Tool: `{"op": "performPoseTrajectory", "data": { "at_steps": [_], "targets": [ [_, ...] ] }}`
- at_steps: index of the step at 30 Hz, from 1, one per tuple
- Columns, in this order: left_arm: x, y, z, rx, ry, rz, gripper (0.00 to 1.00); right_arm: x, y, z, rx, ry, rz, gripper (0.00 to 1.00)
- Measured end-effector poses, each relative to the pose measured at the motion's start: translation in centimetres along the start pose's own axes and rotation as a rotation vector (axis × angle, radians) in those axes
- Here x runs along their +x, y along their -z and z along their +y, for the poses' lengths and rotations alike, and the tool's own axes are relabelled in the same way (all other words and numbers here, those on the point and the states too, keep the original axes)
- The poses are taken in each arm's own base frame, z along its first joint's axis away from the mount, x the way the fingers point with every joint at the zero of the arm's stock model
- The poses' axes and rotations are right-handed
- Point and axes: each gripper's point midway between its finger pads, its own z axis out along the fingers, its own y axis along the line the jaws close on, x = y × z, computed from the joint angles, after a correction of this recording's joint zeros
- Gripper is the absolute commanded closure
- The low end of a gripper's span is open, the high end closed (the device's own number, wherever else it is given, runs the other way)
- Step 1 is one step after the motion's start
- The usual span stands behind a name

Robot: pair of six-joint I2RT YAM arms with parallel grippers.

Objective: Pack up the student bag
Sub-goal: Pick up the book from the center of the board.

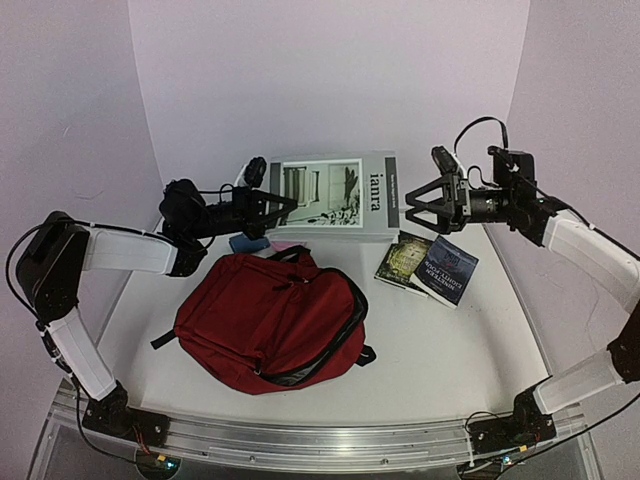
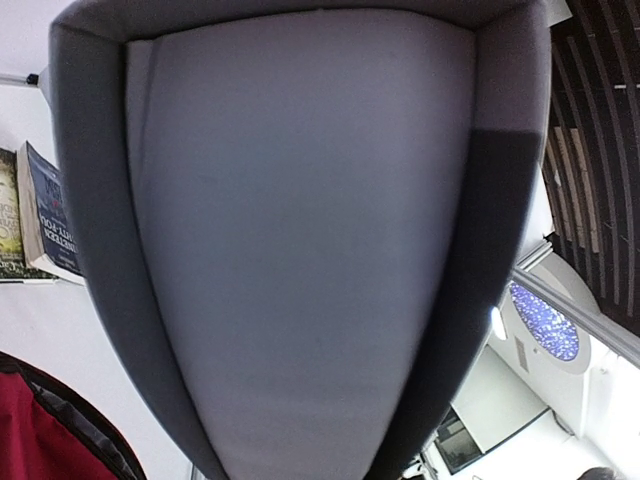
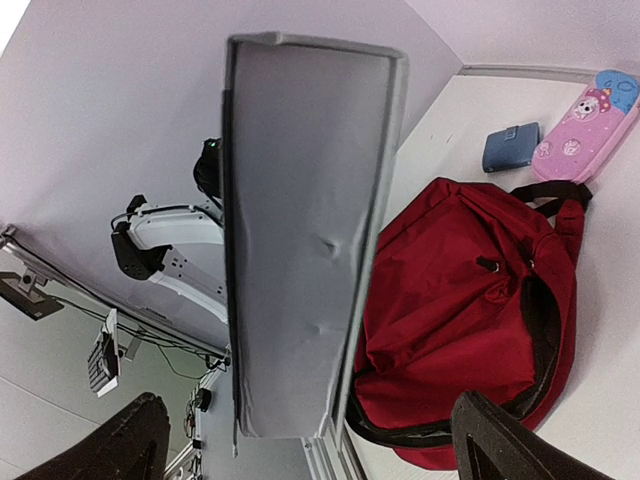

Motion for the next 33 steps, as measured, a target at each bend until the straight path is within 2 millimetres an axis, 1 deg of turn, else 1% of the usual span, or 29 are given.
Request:
{"op": "performPoseTrajectory", "data": {
  "at_steps": [5, 8, 11, 14, 17, 20, 21, 23, 26, 29, 31, 33],
  "targets": [
    [0.4, -0.2, 1.2, 0.0, 0.054, 0.007, 1.0, 1.0, -1.8, 0.6, -0.032, 0.007, 0.042, 0.02],
    [0.5, -0.3, 1.1, 0.005, 0.053, 0.009, 1.0, 1.4, -2.4, 0.7, -0.041, 0.006, 0.057, 0.02],
    [0.8, -0.6, 0.9, 0.013, 0.054, 0.02, 1.0, 1.3, -2.7, 0.4, -0.04, -0.001, 0.059, 0.05],
    [1.3, -1.2, 0.7, 0.03, 0.056, 0.046, 0.99, 1.1, -3.1, -0.1, -0.036, -0.011, 0.059, 0.16],
    [1.7, -1.8, 0.8, 0.041, 0.065, 0.066, 0.97, 0.9, -3.6, -0.7, -0.031, -0.034, 0.06, 0.34],
    [2.0, -2.0, 1.0, 0.039, 0.074, 0.074, 0.91, 0.8, -3.7, -0.6, -0.034, -0.042, 0.056, 0.5],
    [2.0, -2.0, 1.2, 0.035, 0.077, 0.074, 0.88, 0.7, -3.8, -0.5, -0.035, -0.042, 0.054, 0.57],
    [2.0, -2.0, 1.4, 0.027, 0.077, 0.075, 0.79, 0.6, -3.8, -0.5, -0.035, -0.044, 0.051, 0.68],
    [2.1, -2.0, 1.8, 0.012, 0.059, 0.076, 0.58, 0.7, -3.8, -0.6, -0.03, -0.068, 0.052, 0.82],
    [2.2, -1.9, 2.6, -0.037, 0.058, 0.074, 0.33, 0.7, -3.8, -0.8, -0.025, -0.075, 0.05, 0.9],
    [2.1, -1.8, 3.0, -0.087, 0.061, 0.063, 0.23, 0.7, -3.8, -1.0, -0.015, -0.089, 0.045, 0.93],
    [1.8, -1.4, 3.2, -0.156, 0.042, 0.039, 0.18, 0.5, -3.4, -1.2, -0.005, -0.102, 0.033, 0.94]
  ]
}}
